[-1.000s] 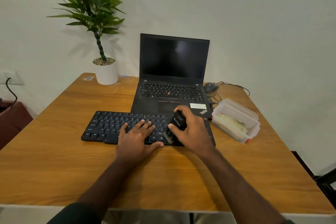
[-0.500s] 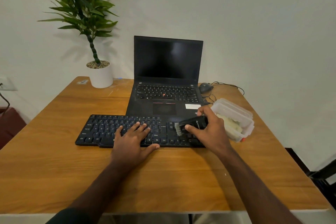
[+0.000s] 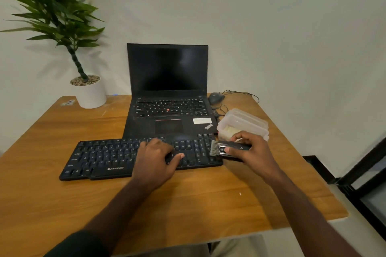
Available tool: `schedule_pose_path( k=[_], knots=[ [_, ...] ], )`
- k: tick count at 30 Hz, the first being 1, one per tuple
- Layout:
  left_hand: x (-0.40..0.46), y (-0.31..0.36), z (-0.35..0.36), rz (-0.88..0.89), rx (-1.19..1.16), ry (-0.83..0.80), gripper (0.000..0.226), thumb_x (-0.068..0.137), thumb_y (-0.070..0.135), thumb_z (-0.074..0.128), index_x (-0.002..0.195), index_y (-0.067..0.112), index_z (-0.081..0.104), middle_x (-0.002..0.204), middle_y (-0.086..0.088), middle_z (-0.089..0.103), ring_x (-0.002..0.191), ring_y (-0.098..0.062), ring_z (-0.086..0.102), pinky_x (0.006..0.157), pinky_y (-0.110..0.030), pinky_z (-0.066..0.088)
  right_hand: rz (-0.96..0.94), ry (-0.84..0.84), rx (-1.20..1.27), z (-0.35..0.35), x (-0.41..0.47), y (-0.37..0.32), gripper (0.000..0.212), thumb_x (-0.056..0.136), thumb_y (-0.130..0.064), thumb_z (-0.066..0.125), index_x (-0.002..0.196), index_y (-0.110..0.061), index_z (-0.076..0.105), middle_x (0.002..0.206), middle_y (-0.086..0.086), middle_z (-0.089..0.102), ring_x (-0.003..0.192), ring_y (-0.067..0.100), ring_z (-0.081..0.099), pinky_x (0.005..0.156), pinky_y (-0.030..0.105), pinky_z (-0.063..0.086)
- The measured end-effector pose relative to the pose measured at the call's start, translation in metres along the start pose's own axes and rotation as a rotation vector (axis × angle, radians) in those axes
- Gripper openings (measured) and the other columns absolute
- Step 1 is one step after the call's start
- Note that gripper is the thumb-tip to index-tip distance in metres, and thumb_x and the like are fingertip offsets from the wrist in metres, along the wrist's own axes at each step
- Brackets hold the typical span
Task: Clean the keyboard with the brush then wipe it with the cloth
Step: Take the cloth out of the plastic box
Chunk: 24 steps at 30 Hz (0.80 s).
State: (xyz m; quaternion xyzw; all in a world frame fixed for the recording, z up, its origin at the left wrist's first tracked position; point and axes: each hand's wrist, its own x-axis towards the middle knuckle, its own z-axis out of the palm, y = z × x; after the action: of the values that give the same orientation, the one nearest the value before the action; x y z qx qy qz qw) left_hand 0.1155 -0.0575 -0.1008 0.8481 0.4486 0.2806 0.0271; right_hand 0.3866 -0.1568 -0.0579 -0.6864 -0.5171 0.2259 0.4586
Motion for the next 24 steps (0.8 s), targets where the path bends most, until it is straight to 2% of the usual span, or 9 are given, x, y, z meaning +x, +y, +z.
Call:
schedule_pose_path(
  k=[4, 9, 14, 16, 20, 22, 24],
  knots=[
    [0.017, 0.028, 0.011, 0.072, -0.077, -0.008, 0.030, 0.092, 0.050, 0.061, 0.074, 0.026, 0.066, 0.073, 0.012, 0.058, 0.080, -0.007, 0.047, 0.079, -0.036, 0.040, 0.078, -0.036, -0.071, -0.029, -0.013, 0.015, 0.014, 0.076, -0.022, 0.087, 0.085, -0.023, 0.076, 0.090, -0.006, 0.073, 0.087, 0.009, 0.067, 0.077, 0.029, 0.053],
    [0.037, 0.060, 0.024, 0.124, -0.167, -0.044, 0.025, 0.091, 0.045, 0.065, 0.080, 0.023, 0.071, 0.078, 0.009, 0.063, 0.082, -0.008, 0.050, 0.080, -0.035, 0.040, 0.125, -0.160, -0.159, -0.037, -0.022, 0.027, 0.011, 0.078, -0.023, 0.085, 0.085, -0.024, 0.077, 0.088, -0.009, 0.076, 0.085, 0.004, 0.068, 0.082, 0.030, 0.055],
    [0.057, 0.075, 0.032, 0.172, -0.182, -0.083, 0.023, 0.090, 0.045, 0.066, 0.089, 0.024, 0.073, 0.086, 0.009, 0.066, 0.090, -0.008, 0.053, 0.083, -0.035, 0.042, 0.101, -0.249, -0.416, -0.039, -0.017, 0.030, 0.014, 0.088, -0.035, 0.076, 0.100, -0.028, 0.079, 0.096, -0.013, 0.075, 0.090, 0.000, 0.066, 0.088, 0.031, 0.057],
    [0.065, 0.075, 0.034, 0.176, -0.183, -0.077, 0.022, 0.090, 0.044, 0.067, 0.089, 0.023, 0.074, 0.086, 0.008, 0.067, 0.091, -0.009, 0.054, 0.083, -0.035, 0.042, 0.089, -0.205, -0.485, -0.042, -0.012, 0.022, 0.019, 0.087, -0.038, 0.075, 0.103, -0.028, 0.077, 0.100, -0.013, 0.074, 0.092, 0.002, 0.066, 0.086, 0.029, 0.058],
    [0.083, 0.071, 0.040, 0.167, -0.162, -0.093, 0.022, 0.090, 0.045, 0.067, 0.088, 0.024, 0.074, 0.085, 0.011, 0.068, 0.090, -0.009, 0.054, 0.084, -0.038, 0.045, -0.034, 0.066, -0.463, -0.050, 0.015, 0.003, 0.013, 0.086, -0.029, 0.078, 0.098, -0.024, 0.077, 0.092, -0.011, 0.072, 0.083, 0.002, 0.065, 0.075, 0.018, 0.053],
    [0.090, 0.071, 0.043, 0.159, -0.163, -0.108, 0.022, 0.090, 0.045, 0.067, 0.088, 0.025, 0.074, 0.085, 0.011, 0.066, 0.090, -0.008, 0.054, 0.084, -0.039, 0.047, -0.064, 0.097, -0.455, -0.050, 0.038, 0.000, 0.009, 0.086, -0.022, 0.078, 0.095, -0.022, 0.078, 0.091, -0.007, 0.075, 0.081, 0.005, 0.066, 0.077, 0.023, 0.054],
    [0.097, 0.071, 0.046, 0.151, -0.158, -0.115, 0.022, 0.089, 0.046, 0.067, 0.088, 0.025, 0.074, 0.086, 0.010, 0.066, 0.090, -0.009, 0.054, 0.084, -0.040, 0.047, -0.029, 0.040, -0.479, -0.047, 0.064, 0.003, 0.012, 0.085, -0.016, 0.078, 0.098, -0.018, 0.079, 0.098, -0.002, 0.076, 0.088, 0.011, 0.068, 0.082, 0.028, 0.056]
  ],
)
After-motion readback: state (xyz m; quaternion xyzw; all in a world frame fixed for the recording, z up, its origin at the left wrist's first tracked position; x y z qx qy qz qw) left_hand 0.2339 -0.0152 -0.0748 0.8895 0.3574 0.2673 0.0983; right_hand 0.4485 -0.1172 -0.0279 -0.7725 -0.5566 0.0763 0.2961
